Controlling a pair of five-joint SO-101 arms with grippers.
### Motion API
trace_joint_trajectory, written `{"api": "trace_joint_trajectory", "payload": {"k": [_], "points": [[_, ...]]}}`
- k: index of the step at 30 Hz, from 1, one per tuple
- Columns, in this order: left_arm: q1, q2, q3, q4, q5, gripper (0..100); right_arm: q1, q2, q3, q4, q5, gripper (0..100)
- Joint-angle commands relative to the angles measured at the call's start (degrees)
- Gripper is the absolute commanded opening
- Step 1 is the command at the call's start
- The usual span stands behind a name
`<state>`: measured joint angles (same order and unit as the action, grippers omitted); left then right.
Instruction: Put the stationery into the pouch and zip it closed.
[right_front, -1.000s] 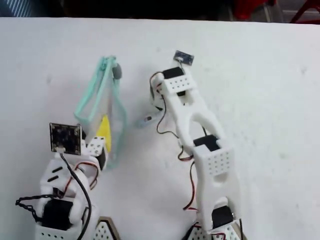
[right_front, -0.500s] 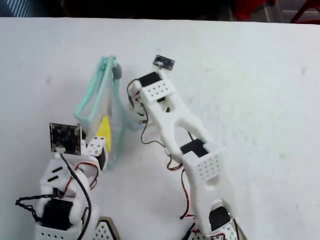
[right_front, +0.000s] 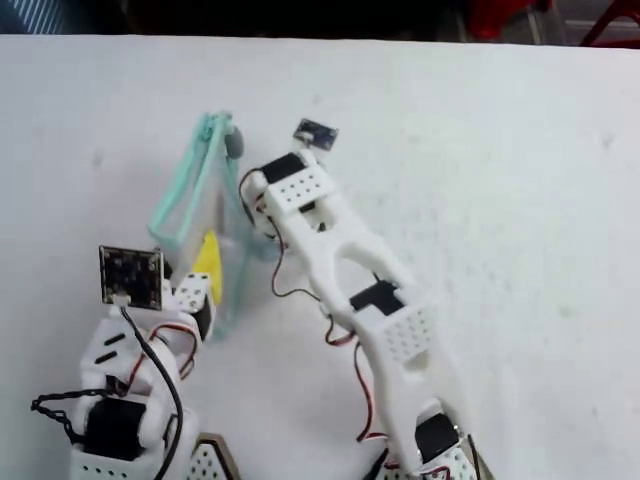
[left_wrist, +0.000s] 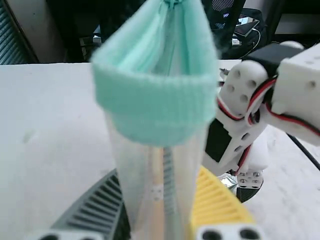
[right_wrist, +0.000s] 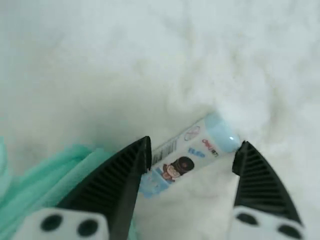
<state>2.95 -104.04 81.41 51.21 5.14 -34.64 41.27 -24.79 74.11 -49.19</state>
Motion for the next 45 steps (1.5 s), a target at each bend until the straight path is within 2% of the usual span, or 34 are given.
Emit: {"api": "trace_joint_trajectory", "payload": {"k": [1, 6, 9, 17, 25, 30, 34, 39, 45], "points": [[0.57, -0.4, -1.67, -1.58, 0.26, 10, 0.04, 1.36, -2.02, -2.07, -0.53, 23.8], [0.57, -0.4, -1.49, -1.67, -2.55, 10, 1.01, 1.63, -2.11, -2.07, 1.05, 1.2], [0.57, -0.4, -1.49, -1.67, -2.64, 10, 2.24, 1.71, -3.25, -1.63, 5.63, 2.6], [0.66, -0.4, -1.41, -1.49, -2.64, 10, 12.0, -2.24, -8.88, 6.81, 6.24, 1.7], [1.01, -0.4, -1.67, -1.76, -2.46, 10, 21.49, -5.76, -9.93, 11.38, 19.25, 1.7], [1.36, -0.4, -1.49, -6.07, -2.02, 10, 22.46, -1.63, -10.02, 11.47, 22.51, 1.7], [6.73, -0.4, -1.49, -9.32, 1.32, 10, 22.37, 2.24, -10.46, 9.98, 25.23, 1.7], [13.85, -0.4, -1.67, -9.67, -2.29, 10, 22.29, 2.95, -10.46, 9.54, 26.37, 1.7], [14.11, -0.31, -1.49, -14.33, -3.25, 10, 22.02, 3.21, -10.46, 9.45, 26.37, 1.7]]}}
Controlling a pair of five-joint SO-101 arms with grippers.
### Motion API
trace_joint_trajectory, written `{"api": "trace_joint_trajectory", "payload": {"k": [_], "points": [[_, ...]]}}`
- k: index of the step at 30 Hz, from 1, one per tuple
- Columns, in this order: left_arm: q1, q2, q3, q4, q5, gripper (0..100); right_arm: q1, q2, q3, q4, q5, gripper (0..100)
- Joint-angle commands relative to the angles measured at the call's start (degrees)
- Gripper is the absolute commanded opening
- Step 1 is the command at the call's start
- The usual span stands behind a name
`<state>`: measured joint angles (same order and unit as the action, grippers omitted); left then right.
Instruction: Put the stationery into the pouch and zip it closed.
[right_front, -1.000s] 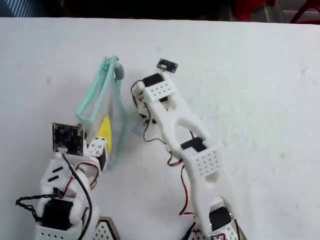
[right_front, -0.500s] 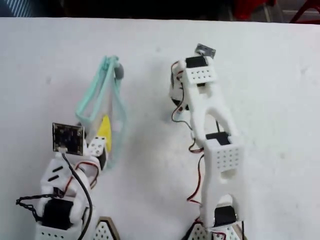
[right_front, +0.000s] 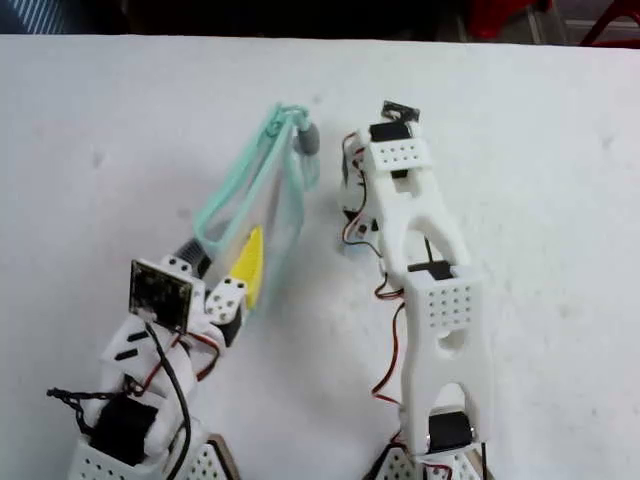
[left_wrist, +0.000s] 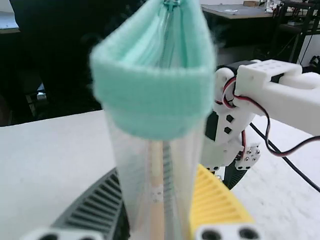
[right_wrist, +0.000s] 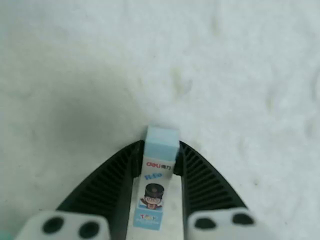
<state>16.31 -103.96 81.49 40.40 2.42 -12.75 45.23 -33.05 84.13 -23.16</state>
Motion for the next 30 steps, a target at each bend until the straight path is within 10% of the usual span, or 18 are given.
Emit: {"api": "trace_joint_trajectory", "payload": {"k": [1, 14, 30], "points": [[0.75, -0.4, -1.32, -3.43, -0.53, 10, 0.13, -0.75, -2.2, -0.57, 0.35, 1.7], [-0.66, -0.66, 4.22, -3.08, -0.44, 10, 0.66, -1.36, -2.29, -0.4, 0.88, 1.7], [0.66, -0.75, -1.49, 6.15, -0.53, 15, -0.75, -33.1, -35.43, 12.79, 19.69, 1.7]]}}
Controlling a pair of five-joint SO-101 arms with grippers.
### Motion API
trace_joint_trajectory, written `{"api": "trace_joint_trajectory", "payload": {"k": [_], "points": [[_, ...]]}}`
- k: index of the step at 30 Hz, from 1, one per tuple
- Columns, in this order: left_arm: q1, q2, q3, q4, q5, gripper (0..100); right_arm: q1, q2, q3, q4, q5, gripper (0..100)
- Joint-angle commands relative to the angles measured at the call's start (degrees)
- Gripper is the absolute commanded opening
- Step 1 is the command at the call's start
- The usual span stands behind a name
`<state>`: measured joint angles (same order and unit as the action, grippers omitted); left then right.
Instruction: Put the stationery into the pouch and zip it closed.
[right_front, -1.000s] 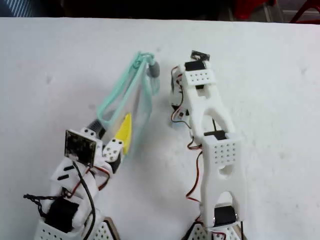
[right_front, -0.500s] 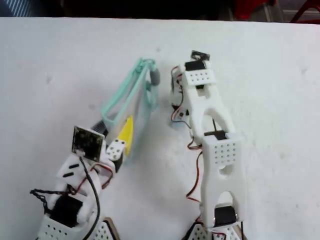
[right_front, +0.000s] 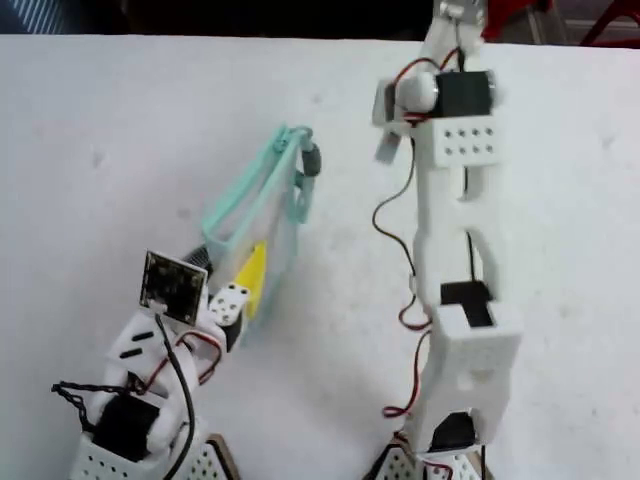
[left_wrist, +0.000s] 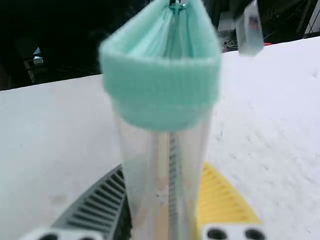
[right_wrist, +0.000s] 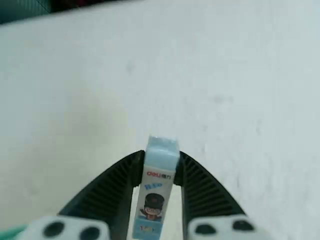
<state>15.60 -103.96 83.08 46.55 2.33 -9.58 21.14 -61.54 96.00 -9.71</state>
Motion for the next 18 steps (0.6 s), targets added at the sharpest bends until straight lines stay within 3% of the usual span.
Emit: {"api": "trace_joint_trajectory", "payload": {"k": [1, 11, 18], "points": [[1.8, -0.75, -3.08, 0.09, -0.44, 15, -6.02, -10.95, -8.0, 1.27, 8.26, 1.7], [2.51, -0.75, -2.99, 1.41, -0.44, 15, -30.29, -25.8, -3.96, 2.24, 11.08, 1.7], [2.15, -0.75, -2.99, 1.41, -0.44, 15, -29.41, -27.91, 1.76, 2.07, 4.22, 1.7]]}}
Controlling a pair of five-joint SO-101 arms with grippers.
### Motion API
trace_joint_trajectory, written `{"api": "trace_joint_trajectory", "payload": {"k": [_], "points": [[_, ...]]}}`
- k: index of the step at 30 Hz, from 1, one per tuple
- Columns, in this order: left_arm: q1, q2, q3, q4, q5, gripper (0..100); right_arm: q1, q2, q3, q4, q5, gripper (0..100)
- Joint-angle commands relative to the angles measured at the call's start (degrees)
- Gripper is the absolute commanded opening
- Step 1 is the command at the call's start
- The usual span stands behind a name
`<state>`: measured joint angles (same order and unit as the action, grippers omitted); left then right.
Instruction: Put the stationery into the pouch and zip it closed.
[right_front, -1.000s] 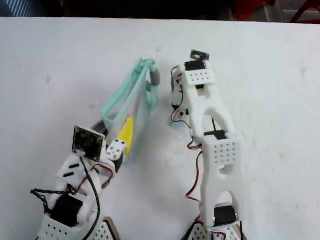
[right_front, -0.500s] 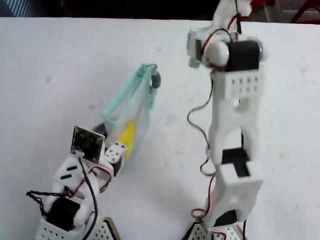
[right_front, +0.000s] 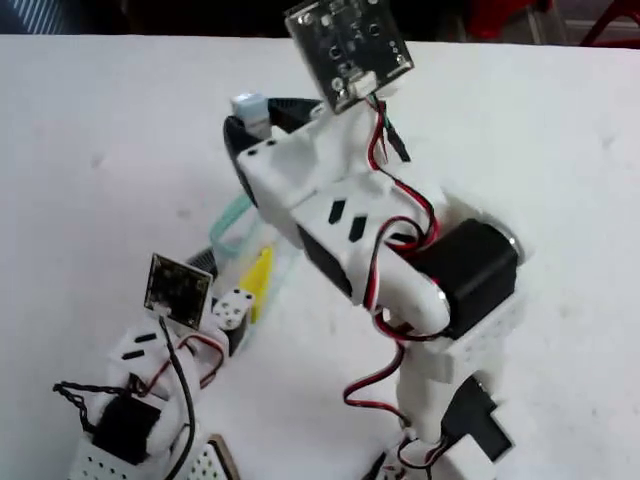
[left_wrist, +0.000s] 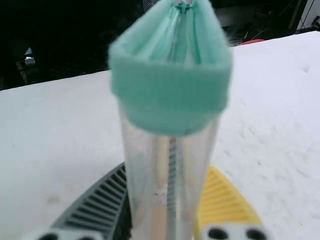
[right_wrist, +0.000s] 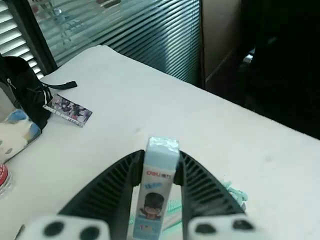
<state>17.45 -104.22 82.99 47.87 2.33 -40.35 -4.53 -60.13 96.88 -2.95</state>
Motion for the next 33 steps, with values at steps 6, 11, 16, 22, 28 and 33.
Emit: {"api": "trace_joint_trajectory", "payload": {"k": [6, 11, 16, 22, 28, 33], "points": [[0.31, -0.48, -2.9, 0.09, -0.44, 15, 3.38, -3.56, 5.01, 1.1, -2.46, 1.7], [0.22, -0.48, -2.9, 0.09, -0.44, 15, 2.42, -9.19, 11.25, 0.31, -2.37, 1.7], [0.22, -0.48, -2.9, 0.09, -0.44, 15, 1.98, -18.42, 21.8, -4.88, 0.44, 1.7], [0.22, -0.48, -2.9, 0.09, -0.44, 15, 1.89, -30.55, 45.89, -18.68, 0.88, 1.7], [0.22, -0.48, -2.9, 0.09, -0.44, 15, 1.89, -40.04, 63.91, -39.43, 5.8, 1.6], [0.57, -0.48, -2.9, 0.09, -0.44, 15, 1.01, -39.16, 65.49, -43.82, 6.33, 1.5]]}}
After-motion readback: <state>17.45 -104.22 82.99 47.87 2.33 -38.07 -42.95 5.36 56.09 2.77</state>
